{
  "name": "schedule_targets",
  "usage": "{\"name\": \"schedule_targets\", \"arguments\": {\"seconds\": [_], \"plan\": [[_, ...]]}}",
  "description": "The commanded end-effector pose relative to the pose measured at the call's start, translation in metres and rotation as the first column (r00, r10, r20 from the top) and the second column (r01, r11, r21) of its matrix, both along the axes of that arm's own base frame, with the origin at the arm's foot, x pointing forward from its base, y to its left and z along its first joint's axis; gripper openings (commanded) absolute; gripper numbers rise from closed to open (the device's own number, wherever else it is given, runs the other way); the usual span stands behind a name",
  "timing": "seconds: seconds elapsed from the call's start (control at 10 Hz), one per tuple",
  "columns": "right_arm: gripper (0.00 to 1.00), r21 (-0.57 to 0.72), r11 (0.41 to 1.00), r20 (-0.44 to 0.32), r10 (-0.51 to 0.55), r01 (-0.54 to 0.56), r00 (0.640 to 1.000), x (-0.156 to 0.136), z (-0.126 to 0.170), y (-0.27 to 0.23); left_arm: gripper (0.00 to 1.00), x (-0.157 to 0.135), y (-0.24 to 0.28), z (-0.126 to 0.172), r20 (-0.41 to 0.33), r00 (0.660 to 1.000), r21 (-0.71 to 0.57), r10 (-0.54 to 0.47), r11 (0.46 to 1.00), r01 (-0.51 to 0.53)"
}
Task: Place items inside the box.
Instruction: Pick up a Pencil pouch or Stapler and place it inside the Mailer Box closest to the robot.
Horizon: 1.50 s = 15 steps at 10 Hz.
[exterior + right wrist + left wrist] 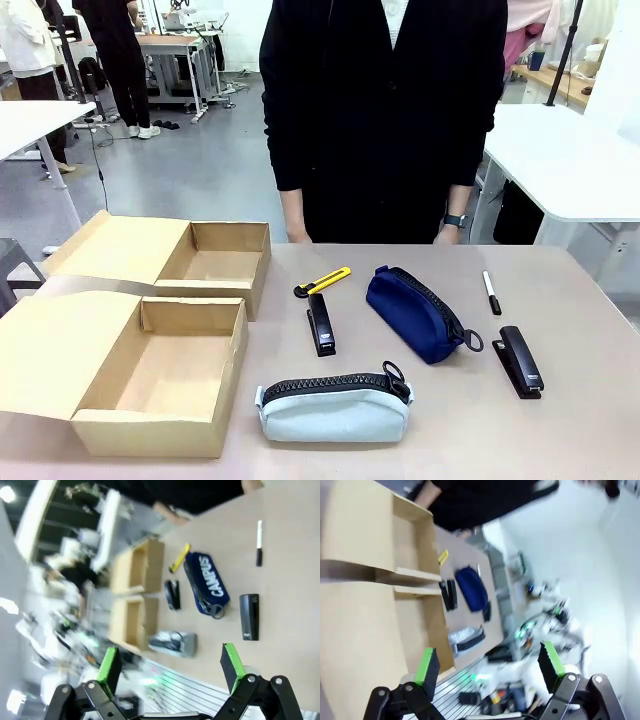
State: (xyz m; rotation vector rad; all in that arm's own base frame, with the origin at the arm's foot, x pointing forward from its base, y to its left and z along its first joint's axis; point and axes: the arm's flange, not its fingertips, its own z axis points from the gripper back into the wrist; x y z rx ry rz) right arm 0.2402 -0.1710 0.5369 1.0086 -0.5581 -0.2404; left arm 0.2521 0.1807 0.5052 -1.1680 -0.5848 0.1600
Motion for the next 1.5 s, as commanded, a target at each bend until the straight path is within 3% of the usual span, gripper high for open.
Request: {"name": "schedule_targets", "arguments": {"seconds": [0.0, 0.2, 0.3, 0.4, 1.1, 1.2, 1.3, 1.4], "plan": [[1.0, 0.215, 0.972, 0.003, -0.094, 0.091, 0.996, 0.005, -0.06, -0.044, 1.0, -0.011, -0.011, -0.045, -0.024, 0.989, -0.176, 0.149, 0.973, -0.151], [1.0, 0.334, 0.915, -0.012, -0.238, 0.228, 0.971, -0.009, -0.096, -0.079, 1.0, -0.023, -0.054, -0.067, -0.099, 0.961, -0.246, 0.258, 0.93, -0.275], [1.0, 0.324, 0.906, -0.031, -0.276, 0.271, 0.961, -0.015, -0.107, -0.084, 1.0, -0.016, -0.092, -0.068, -0.084, 0.952, -0.195, 0.295, 0.932, -0.306], [1.0, 0.278, 0.936, -0.049, -0.212, 0.218, 0.976, -0.016, -0.081, -0.088, 1.0, 0.004, 0.044, -0.035, -0.107, 0.969, -0.227, 0.222, 0.944, -0.241], [1.0, 0.278, 0.936, -0.049, -0.212, 0.218, 0.976, -0.016, -0.081, -0.088, 1.0, 0.004, 0.044, -0.035, -0.107, 0.969, -0.227, 0.222, 0.944, -0.241], [1.0, 0.271, 0.936, -0.089, -0.21, 0.226, 0.974, -0.018, -0.08, -0.085, 1.0, 0.004, 0.044, -0.035, -0.107, 0.969, -0.227, 0.222, 0.944, -0.241], [1.0, 0.139, 0.977, -0.066, -0.153, 0.161, 0.986, -0.006, -0.074, -0.058, 1.0, 0.004, 0.044, -0.035, -0.107, 0.969, -0.227, 0.222, 0.944, -0.241], [1.0, -0.017, 0.997, -0.113, -0.08, 0.079, 0.99, 0.012, -0.067, -0.021, 1.0, 0.004, 0.044, -0.035, -0.107, 0.969, -0.227, 0.222, 0.944, -0.241]]}}
